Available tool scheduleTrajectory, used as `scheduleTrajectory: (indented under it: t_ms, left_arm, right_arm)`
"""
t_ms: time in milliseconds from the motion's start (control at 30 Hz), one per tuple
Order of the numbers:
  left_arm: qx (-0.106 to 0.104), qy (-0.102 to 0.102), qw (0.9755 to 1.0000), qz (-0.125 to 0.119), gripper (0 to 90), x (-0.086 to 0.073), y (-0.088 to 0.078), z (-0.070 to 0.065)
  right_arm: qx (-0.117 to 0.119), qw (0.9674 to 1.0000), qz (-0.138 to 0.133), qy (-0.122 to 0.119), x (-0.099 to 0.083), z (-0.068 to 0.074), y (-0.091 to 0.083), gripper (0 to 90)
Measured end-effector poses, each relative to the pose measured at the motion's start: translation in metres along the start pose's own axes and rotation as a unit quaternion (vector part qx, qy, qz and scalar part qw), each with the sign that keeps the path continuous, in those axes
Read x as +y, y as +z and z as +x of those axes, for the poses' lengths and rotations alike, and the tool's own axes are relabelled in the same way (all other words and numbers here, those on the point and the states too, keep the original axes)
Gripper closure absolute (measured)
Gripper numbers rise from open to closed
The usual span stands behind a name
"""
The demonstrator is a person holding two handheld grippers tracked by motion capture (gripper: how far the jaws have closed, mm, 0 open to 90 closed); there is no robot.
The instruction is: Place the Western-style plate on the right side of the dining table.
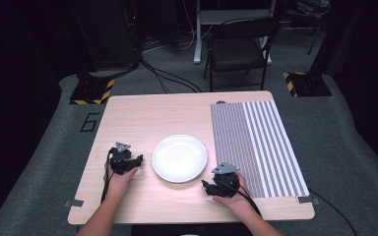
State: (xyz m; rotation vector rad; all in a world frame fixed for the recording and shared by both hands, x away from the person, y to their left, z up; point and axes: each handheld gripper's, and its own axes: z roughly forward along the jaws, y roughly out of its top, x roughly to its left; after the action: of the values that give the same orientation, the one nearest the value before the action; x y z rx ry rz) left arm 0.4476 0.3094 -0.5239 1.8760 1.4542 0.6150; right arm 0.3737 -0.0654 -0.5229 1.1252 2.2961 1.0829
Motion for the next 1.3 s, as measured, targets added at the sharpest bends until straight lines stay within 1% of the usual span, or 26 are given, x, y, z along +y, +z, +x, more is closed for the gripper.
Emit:
scheduleTrajectory:
  t_ms: [67,100,167,233,267,333,367,400,467,533,567,600,633,667,733,800,833,867,933,1000,1033,1067,1100,1133,1200,1300]
  left_arm:
    - [0.001,-0.004,1.0000,0.003,45.8,0.000,-0.001,0.001]
    - [0.000,-0.001,1.0000,0.008,46.3,0.001,-0.002,0.002]
    - [-0.003,-0.011,0.9999,0.003,46.3,0.001,-0.003,0.002]
    - [-0.003,-0.013,0.9999,0.003,46.5,0.001,-0.004,0.002]
    - [-0.004,-0.017,0.9998,0.004,46.5,0.002,-0.006,0.002]
    - [-0.004,-0.016,0.9999,0.004,46.3,0.003,-0.007,0.002]
    - [-0.008,-0.018,0.9998,0.000,46.0,0.004,-0.009,0.001]
    - [-0.008,-0.018,0.9998,0.000,46.0,0.004,-0.009,0.001]
    - [-0.009,-0.017,0.9998,-0.002,45.8,0.006,-0.010,-0.001]
    - [-0.011,-0.015,0.9998,0.000,45.5,0.008,-0.012,-0.003]
    - [-0.015,-0.017,0.9997,-0.002,45.4,0.010,-0.013,-0.006]
    - [-0.015,-0.017,0.9997,-0.002,45.5,0.010,-0.013,-0.006]
    - [-0.019,-0.016,0.9997,-0.002,45.5,0.013,-0.014,-0.008]
    - [-0.021,-0.017,0.9996,-0.008,46.1,0.016,-0.017,-0.010]
    - [-0.023,-0.016,0.9995,-0.012,46.6,0.020,-0.020,-0.013]
    - [-0.019,-0.010,0.9997,-0.015,46.8,0.024,-0.022,-0.015]
    - [-0.018,-0.009,0.9997,-0.014,47.1,0.026,-0.023,-0.015]
    - [-0.021,-0.014,0.9995,-0.017,47.4,0.028,-0.024,-0.016]
    - [-0.024,-0.018,0.9994,-0.015,48.4,0.031,-0.026,-0.016]
    - [-0.024,-0.017,0.9995,-0.015,49.0,0.034,-0.027,-0.016]
    - [-0.026,-0.022,0.9993,-0.014,49.4,0.035,-0.028,-0.017]
    - [-0.026,-0.022,0.9993,-0.014,49.4,0.035,-0.028,-0.017]
    - [-0.027,-0.022,0.9993,-0.015,49.5,0.038,-0.029,-0.017]
    - [-0.028,-0.025,0.9992,-0.016,49.5,0.040,-0.029,-0.019]
    - [-0.029,-0.023,0.9992,-0.015,49.8,0.041,-0.030,-0.019]
    - [-0.031,-0.026,0.9990,-0.017,50.7,0.044,-0.030,-0.022]
  right_arm:
    - [-0.001,1.0000,0.001,0.003,0.000,-0.001,-0.001,32.5]
    - [-0.007,0.9999,0.002,0.007,0.000,-0.001,-0.001,33.7]
    - [-0.007,0.9999,0.005,0.008,0.000,-0.002,-0.001,33.7]
    - [-0.012,0.9999,0.005,0.006,0.000,-0.001,-0.001,34.3]
    - [-0.013,0.9999,0.005,0.005,0.000,-0.001,-0.001,34.8]
    - [-0.013,0.9999,0.007,0.007,0.000,-0.001,-0.001,35.4]
    - [-0.010,0.9999,0.005,0.007,0.001,0.000,-0.002,37.0]
    - [-0.010,0.9999,0.005,0.007,0.001,0.000,-0.002,37.0]
    - [-0.010,0.9999,0.004,0.004,0.002,0.000,-0.003,37.4]
    - [-0.009,0.9999,0.003,0.006,0.002,-0.001,-0.003,37.5]
    - [-0.009,0.9999,0.000,0.005,0.003,-0.001,-0.005,38.5]
    - [-0.009,0.9999,0.000,0.005,0.003,-0.001,-0.005,38.5]
    - [-0.010,0.9999,-0.003,0.004,0.004,-0.002,-0.006,38.8]
    - [-0.015,0.9999,-0.006,0.006,0.005,-0.003,-0.007,38.8]
    - [-0.017,0.9997,-0.005,0.014,0.005,-0.005,-0.007,38.8]
    - [-0.016,0.9996,-0.002,0.022,0.005,-0.007,-0.008,39.3]
    - [-0.011,0.9997,0.001,0.024,0.005,-0.009,-0.007,39.4]
    - [-0.008,0.9996,0.003,0.028,0.005,-0.009,-0.007,39.4]
    - [-0.009,0.9996,0.003,0.027,0.005,-0.010,-0.007,39.4]
    - [-0.008,0.9995,0.003,0.029,0.005,-0.009,-0.008,39.3]
    - [-0.010,0.9995,0.003,0.028,0.006,-0.009,-0.009,39.3]
    - [-0.010,0.9995,0.003,0.028,0.006,-0.009,-0.009,39.3]
    - [-0.014,0.9996,-0.001,0.026,0.007,-0.009,-0.009,40.2]
    - [-0.013,0.9996,0.000,0.026,0.008,-0.009,-0.010,40.3]
    - [-0.014,0.9995,0.000,0.028,0.008,-0.009,-0.010,40.3]
    - [-0.017,0.9994,0.001,0.029,0.008,-0.010,-0.011,40.9]
